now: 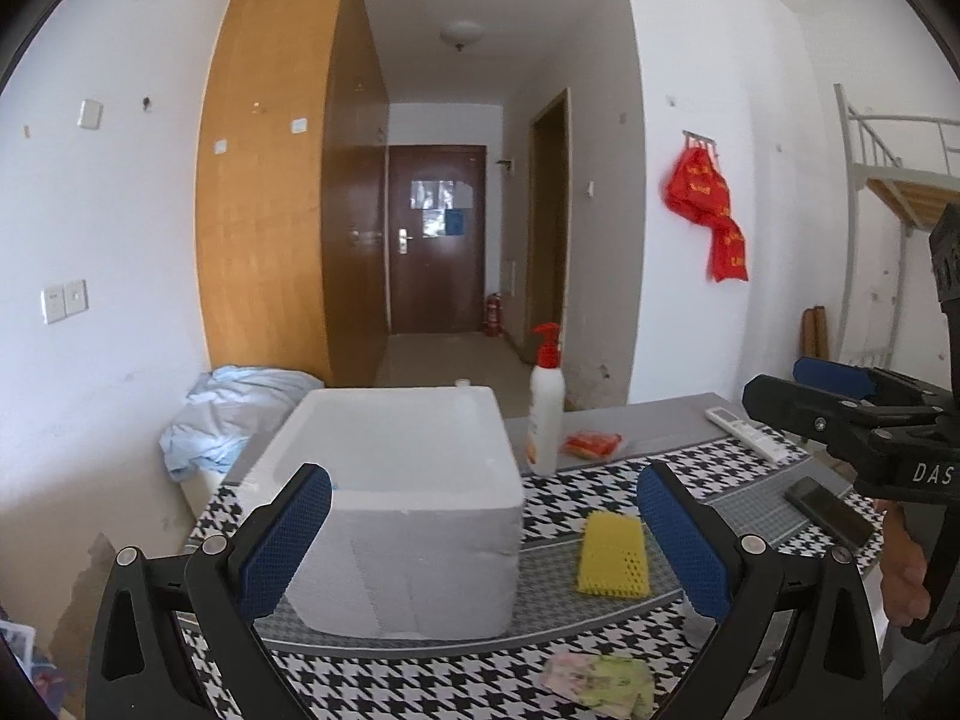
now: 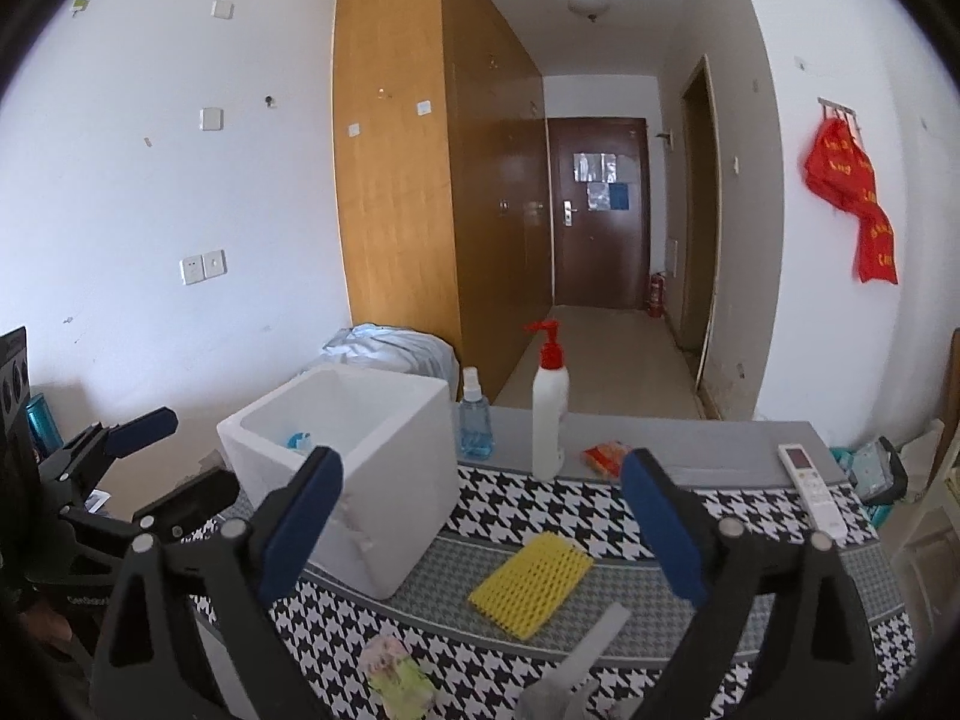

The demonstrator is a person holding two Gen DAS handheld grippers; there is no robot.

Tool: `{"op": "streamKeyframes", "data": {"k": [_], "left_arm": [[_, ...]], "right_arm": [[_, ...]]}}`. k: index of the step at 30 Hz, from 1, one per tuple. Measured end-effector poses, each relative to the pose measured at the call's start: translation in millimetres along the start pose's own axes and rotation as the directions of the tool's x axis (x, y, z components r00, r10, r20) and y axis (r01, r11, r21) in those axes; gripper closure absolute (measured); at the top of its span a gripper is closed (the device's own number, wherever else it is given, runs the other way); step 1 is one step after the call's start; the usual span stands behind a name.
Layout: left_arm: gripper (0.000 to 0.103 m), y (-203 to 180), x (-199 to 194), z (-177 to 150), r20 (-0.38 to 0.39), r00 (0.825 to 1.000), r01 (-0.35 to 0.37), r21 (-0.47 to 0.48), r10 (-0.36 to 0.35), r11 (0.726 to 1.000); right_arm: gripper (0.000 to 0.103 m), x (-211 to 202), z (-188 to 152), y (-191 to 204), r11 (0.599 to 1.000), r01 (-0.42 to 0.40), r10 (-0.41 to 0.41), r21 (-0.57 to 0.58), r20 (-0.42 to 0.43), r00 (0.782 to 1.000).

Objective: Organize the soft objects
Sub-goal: 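Move both grippers from the foam box toward the wipes pack and grey cloth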

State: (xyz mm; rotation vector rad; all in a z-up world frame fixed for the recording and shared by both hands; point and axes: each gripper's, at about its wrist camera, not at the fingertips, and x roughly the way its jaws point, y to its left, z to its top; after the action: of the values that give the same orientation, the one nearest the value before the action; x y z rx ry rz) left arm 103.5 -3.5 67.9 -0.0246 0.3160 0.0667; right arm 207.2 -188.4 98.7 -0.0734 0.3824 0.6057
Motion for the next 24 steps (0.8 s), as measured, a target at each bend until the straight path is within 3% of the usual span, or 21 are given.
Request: {"op": "streamKeyframes", "data": {"k": [24], "left_arm": [[0.001,-20.3,-2.5,-26.2,0.028,0.995,0.093,-0.008,-0.093,0.996]], "right_arm": [[0.007,-28.1,-47.6,-16.8,0.997,0.078,-0.078,-0.005,0.012,0.997]]}}
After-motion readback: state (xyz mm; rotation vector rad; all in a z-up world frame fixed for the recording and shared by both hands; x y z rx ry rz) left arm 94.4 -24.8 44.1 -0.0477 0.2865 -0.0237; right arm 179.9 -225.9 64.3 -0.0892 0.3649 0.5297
